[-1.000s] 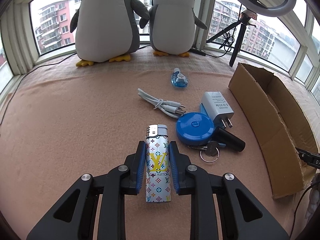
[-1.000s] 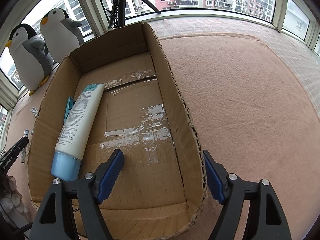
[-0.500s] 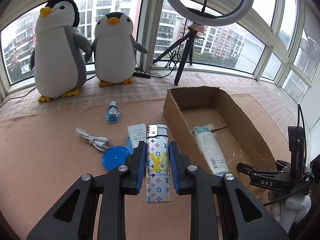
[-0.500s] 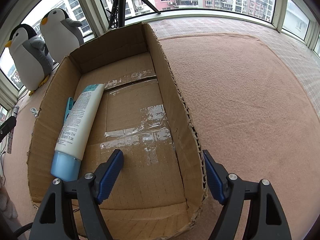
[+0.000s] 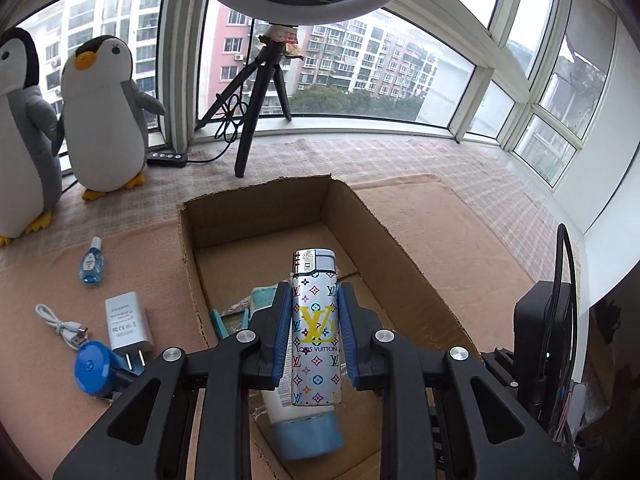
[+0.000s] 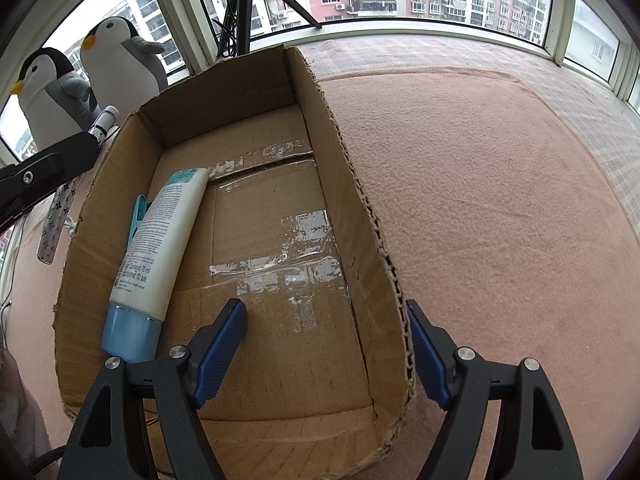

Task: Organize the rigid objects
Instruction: 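Carry the lighter into the box and open the left tool, then move the left tool back over the blue tape measure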

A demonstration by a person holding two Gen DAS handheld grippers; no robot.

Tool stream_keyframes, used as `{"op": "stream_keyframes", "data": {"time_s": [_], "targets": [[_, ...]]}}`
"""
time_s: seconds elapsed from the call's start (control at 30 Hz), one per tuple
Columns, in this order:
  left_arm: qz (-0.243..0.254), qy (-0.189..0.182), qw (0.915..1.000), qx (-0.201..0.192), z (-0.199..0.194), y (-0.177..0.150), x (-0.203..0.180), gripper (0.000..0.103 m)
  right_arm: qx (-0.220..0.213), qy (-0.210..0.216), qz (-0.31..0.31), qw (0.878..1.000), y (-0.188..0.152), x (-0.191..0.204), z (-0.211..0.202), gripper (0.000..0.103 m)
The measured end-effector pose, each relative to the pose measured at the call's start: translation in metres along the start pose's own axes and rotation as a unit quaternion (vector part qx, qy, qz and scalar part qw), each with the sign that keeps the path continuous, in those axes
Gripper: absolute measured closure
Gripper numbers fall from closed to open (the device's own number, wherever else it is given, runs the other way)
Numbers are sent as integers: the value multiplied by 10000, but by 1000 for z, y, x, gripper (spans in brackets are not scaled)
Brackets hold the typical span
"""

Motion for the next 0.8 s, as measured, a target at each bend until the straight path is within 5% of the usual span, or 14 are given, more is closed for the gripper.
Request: {"op": "stream_keyframes", "data": {"time_s": [0.27,0.33,0.4,0.8], "targets": [[-220,-280,9992,158,16,10,-3,80,-3,1,-1,10000,0,0,0,28],[-238,-269,9992,173,15,11,-4,44,-2,-1,-3,10000,0,1,0,28],[-181,-234,9995,76,11,12,-6,35,3,1,-5,10000,1,0,1,28],[-378,-62,9992,67,-8,10,10,35,7,-5,-11,10000,6,1,5,28]]}}
Point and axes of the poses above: each gripper's, at about its wrist camera, not at the fingertips, and z roughly the way its jaws point, x to its left, y to its top, the point moved 2 cm from there along z, roughly the way its jaws point, and after that the axes turned 10 degrees about -y, right-handed, at the moved point
